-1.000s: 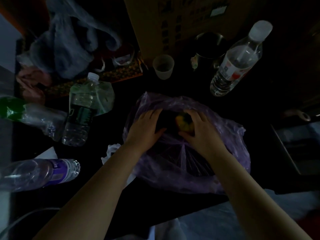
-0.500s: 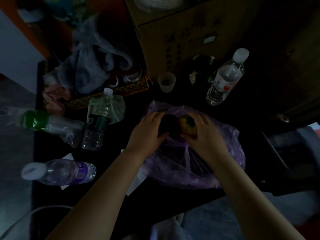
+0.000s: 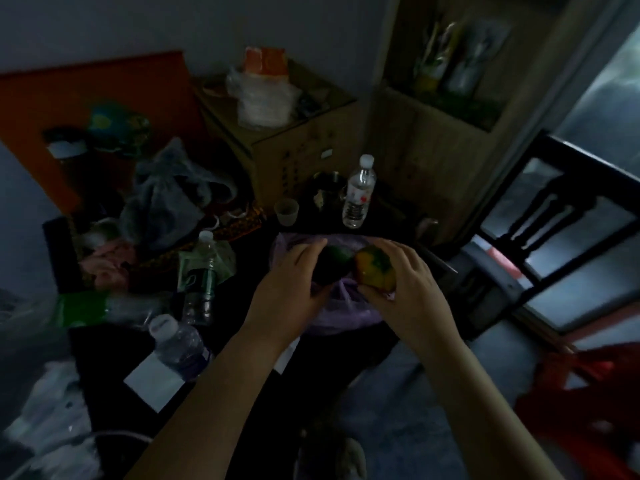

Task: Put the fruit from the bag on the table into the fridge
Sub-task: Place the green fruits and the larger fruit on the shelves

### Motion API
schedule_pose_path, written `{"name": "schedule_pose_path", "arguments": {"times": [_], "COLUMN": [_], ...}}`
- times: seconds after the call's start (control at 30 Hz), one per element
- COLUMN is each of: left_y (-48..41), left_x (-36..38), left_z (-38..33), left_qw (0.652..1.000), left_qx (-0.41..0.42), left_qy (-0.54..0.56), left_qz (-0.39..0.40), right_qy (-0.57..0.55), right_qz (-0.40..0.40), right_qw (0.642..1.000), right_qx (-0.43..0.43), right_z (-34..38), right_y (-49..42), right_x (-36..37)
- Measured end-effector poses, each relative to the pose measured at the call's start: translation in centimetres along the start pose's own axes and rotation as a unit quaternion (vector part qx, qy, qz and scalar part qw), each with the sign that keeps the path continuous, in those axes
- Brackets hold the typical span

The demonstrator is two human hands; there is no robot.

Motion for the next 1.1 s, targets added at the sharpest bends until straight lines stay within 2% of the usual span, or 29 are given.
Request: {"name": "schedule_pose_path", "arguments": {"times": [0.27,0.6,0.8,0.93,1.1], "left_y": [9.4,18.7,24.2,28.3,34.1], "left_x": [-2.8,-2.2,-1.0,1.1,3.6], "left_z": [-7.7,-20.6,-26.1,-29.7,-34.9], "left_qw": [0.991,0.952,0.924,0.913,0.896], "left_qx": [0.131,0.296,0.359,0.368,0.398], "left_qy": [0.017,0.061,0.112,0.134,0.121], "left_qz": [0.015,0.044,0.074,0.116,0.156], "right_qy": [0.014,0.073,0.119,0.126,0.137], "right_qz": [-0.118,-0.257,-0.271,-0.269,-0.283], "right_qw": [0.990,0.945,0.923,0.914,0.894], "right_qx": [0.071,0.189,0.245,0.278,0.319], "right_z": [6.7,12.6,14.8,15.7,16.4], "right_y": [14.8,33.0,41.5,47.8,56.6], "right_x": [-4.4,-11.5,-13.3,-14.3,-15.5]}}
Point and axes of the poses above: each hand's wrist, its own y-axis away from the middle knuckle, its own x-axis out of the palm, z = x × y, the point moved 6 cm from there along -y, towards the middle knuckle, and after that the axes turned 12 degrees about z, right-handed, at the moved point
